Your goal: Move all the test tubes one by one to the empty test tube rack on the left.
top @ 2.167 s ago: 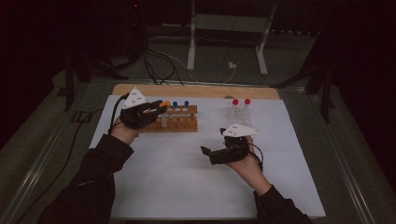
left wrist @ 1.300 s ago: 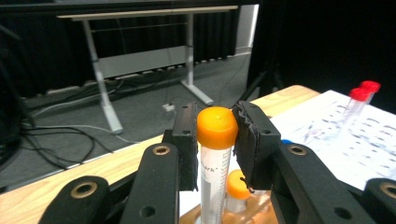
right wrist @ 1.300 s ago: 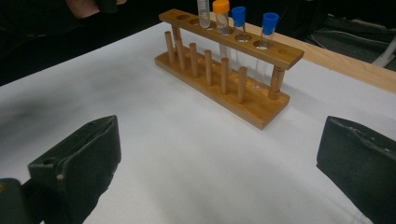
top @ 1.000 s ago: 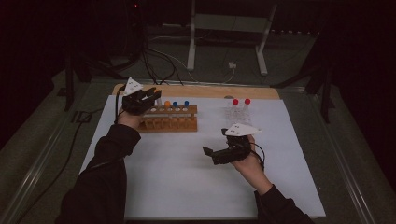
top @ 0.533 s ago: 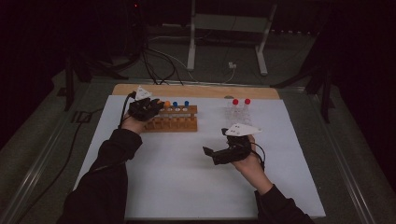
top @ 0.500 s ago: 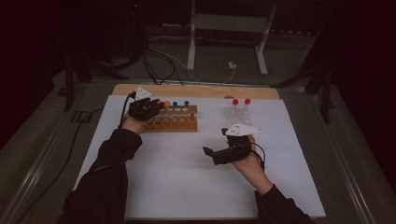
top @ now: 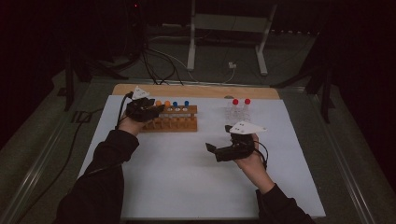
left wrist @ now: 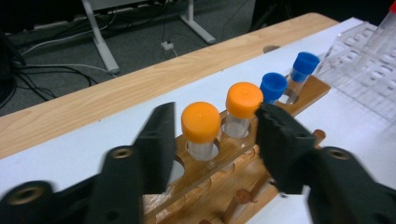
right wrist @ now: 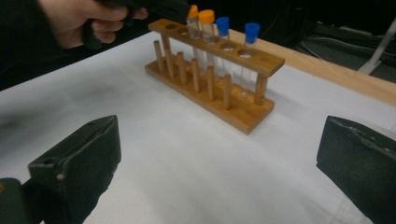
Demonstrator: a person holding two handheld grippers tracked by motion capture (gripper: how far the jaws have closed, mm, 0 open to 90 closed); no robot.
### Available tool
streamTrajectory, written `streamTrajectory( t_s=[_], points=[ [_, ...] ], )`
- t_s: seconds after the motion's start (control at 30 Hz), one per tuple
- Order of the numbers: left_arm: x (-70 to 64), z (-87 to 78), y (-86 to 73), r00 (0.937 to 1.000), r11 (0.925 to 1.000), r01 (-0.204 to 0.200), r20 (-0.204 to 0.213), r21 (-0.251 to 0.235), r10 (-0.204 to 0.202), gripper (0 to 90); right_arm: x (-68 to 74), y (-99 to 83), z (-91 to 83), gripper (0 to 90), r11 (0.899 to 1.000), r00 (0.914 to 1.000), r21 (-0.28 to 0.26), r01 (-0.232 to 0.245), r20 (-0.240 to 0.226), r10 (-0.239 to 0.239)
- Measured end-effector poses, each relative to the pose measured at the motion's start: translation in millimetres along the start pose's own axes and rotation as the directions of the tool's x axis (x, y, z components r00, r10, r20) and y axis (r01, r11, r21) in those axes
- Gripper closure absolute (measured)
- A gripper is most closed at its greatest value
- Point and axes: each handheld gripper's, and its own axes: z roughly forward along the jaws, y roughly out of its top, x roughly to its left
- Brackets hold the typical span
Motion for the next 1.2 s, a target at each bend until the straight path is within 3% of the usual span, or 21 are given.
streamTrajectory(
  t_s=[0.2, 0.37, 0.47, 0.7, 0.87, 0.97, 1.13, 1.2],
  points=[
    [-2.2, -19.0, -3.1, 0.9995, 0.9998, -0.017, 0.027, 0.006, 0.017, 23.7, -13.2, 5.2, -9.8, 0.0, 1.000, 0.9996, -0.024, -0.001, 0.027, 0.002],
    [-11.1, -36.8, -6.8, 0.9925, 0.9994, -0.033, 0.118, 0.009, 0.031, 8.1, -25.2, 11.3, -18.9, 0.0, 0.999, 0.9989, -0.041, -0.001, 0.047, 0.003],
    [-19.5, -45.4, -10.9, 0.9874, 0.9985, -0.053, 0.150, 0.013, 0.051, 2.1, -32.1, 13.9, -23.8, 0.0, 0.998, 0.9976, -0.063, 0.004, 0.069, 0.001],
    [-39.1, -65.3, -27.7, 0.9705, 0.9976, -0.070, 0.231, 0.002, 0.067, 1.6, -55.2, 17.8, -34.7, 0.0, 0.996, 0.9881, -0.085, 0.020, 0.154, -0.007],
    [-54.0, -73.2, -41.8, 0.9557, 0.9964, -0.085, 0.283, 0.003, 0.081, 1.6, -76.2, 15.3, -39.9, 0.0, 0.996, 0.9855, -0.088, -0.022, 0.166, 0.037],
    [-61.1, -75.8, -49.2, 0.9497, 0.9952, -0.098, 0.300, 0.007, 0.091, 1.6, -89.9, 11.7, -39.6, 0.0, 0.996, 0.9826, -0.075, -0.052, 0.174, 0.064],
    [-65.9, -77.9, -60.3, 0.9417, 0.9969, -0.078, 0.328, -0.003, 0.075, 1.6, -107.1, 6.4, -35.6, 0.0, 0.997, 0.9725, -0.048, -0.064, 0.221, 0.073],
    [-65.9, -77.9, -63.6, 0.9427, 0.9972, -0.074, 0.326, -0.002, 0.071, 1.6, -114.5, 3.8, -34.3, 0.0, 0.996, 0.9698, -0.053, -0.069, 0.231, 0.080]
  ],
)
